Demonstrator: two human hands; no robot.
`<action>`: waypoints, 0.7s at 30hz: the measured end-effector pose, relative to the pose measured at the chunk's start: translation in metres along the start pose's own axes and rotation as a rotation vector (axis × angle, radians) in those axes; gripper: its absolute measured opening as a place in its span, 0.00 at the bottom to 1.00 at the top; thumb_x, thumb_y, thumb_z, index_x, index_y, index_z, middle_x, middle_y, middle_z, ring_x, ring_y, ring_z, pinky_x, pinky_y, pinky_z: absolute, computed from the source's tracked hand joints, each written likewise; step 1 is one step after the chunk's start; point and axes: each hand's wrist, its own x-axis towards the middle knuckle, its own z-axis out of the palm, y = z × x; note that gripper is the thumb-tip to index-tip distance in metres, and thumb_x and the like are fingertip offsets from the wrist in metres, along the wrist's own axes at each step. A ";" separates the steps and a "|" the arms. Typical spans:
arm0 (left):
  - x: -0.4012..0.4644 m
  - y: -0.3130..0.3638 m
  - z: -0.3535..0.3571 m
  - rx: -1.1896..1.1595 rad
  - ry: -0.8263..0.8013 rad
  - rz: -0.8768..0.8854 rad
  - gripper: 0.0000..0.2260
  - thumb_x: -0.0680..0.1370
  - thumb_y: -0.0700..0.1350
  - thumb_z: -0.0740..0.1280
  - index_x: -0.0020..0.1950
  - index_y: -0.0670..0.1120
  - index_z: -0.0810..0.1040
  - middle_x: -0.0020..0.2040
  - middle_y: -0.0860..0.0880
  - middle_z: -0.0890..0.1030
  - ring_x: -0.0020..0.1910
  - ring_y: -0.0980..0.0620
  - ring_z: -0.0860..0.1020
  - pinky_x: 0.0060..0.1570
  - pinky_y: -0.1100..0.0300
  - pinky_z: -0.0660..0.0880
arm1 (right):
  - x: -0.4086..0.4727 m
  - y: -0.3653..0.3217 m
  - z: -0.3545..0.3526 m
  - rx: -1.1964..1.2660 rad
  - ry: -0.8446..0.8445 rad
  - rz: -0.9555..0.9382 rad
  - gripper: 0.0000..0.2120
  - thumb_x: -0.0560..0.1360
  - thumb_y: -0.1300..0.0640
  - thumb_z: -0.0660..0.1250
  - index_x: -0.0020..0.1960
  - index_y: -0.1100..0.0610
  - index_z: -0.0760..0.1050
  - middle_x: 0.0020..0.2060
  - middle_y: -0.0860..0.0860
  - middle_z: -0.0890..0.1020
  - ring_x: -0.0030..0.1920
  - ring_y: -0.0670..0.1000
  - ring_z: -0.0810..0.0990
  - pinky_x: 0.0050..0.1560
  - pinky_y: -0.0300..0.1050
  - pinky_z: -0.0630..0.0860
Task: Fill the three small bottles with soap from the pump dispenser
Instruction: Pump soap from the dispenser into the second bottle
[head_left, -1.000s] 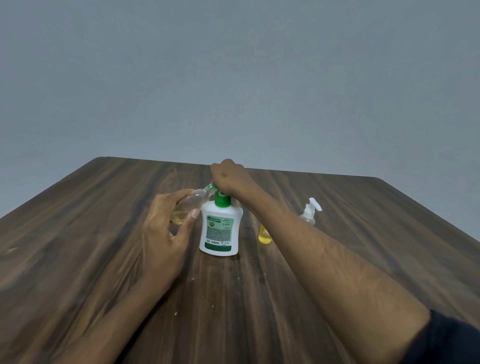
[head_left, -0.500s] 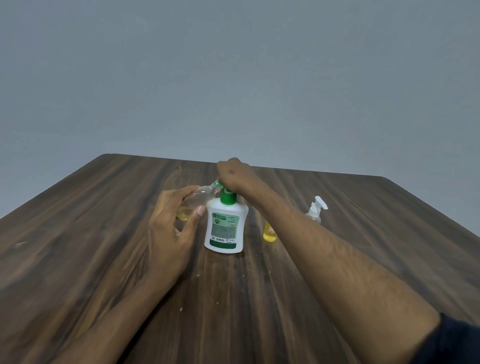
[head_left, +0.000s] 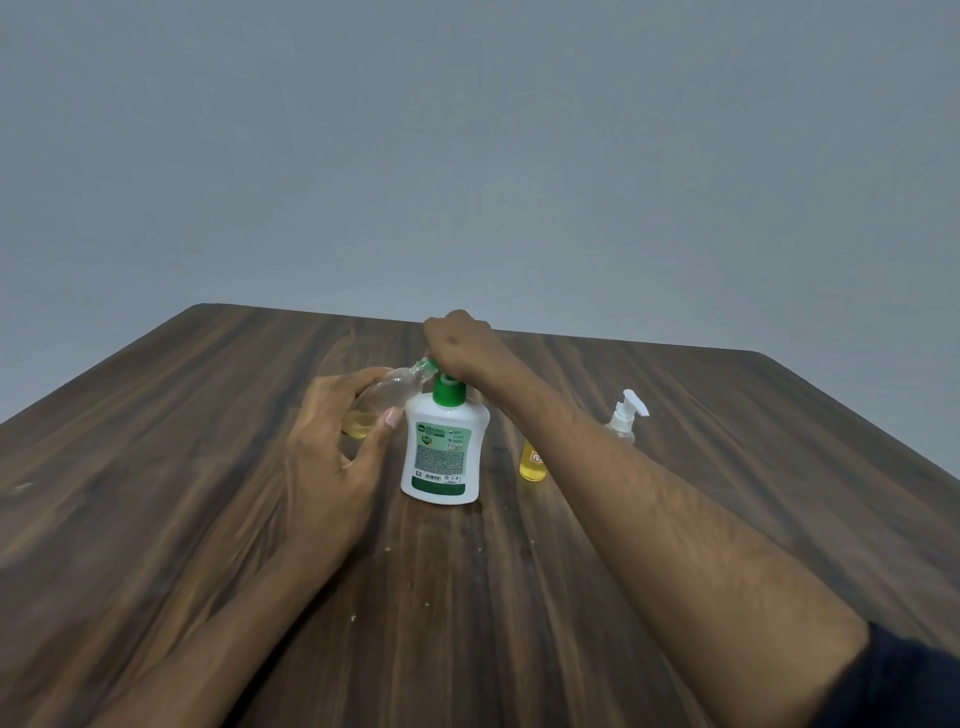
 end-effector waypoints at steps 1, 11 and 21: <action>0.000 0.000 0.000 -0.006 -0.004 -0.005 0.14 0.82 0.47 0.70 0.67 0.47 0.81 0.59 0.52 0.81 0.58 0.61 0.79 0.53 0.67 0.74 | 0.000 0.001 0.000 -0.009 -0.011 0.003 0.12 0.79 0.55 0.55 0.39 0.57 0.69 0.41 0.54 0.80 0.39 0.53 0.73 0.42 0.48 0.70; -0.001 0.000 0.000 0.002 -0.001 -0.009 0.14 0.82 0.47 0.70 0.67 0.47 0.81 0.59 0.52 0.81 0.57 0.58 0.79 0.51 0.65 0.75 | 0.000 0.000 -0.001 -0.005 -0.011 -0.003 0.13 0.79 0.54 0.55 0.38 0.57 0.69 0.40 0.54 0.78 0.38 0.53 0.72 0.39 0.47 0.66; 0.000 -0.001 0.000 -0.007 0.003 -0.009 0.14 0.82 0.47 0.70 0.67 0.46 0.82 0.59 0.51 0.81 0.58 0.56 0.80 0.52 0.62 0.76 | 0.002 -0.002 -0.001 0.013 0.009 0.009 0.13 0.77 0.51 0.54 0.46 0.59 0.73 0.47 0.56 0.82 0.44 0.55 0.77 0.44 0.48 0.71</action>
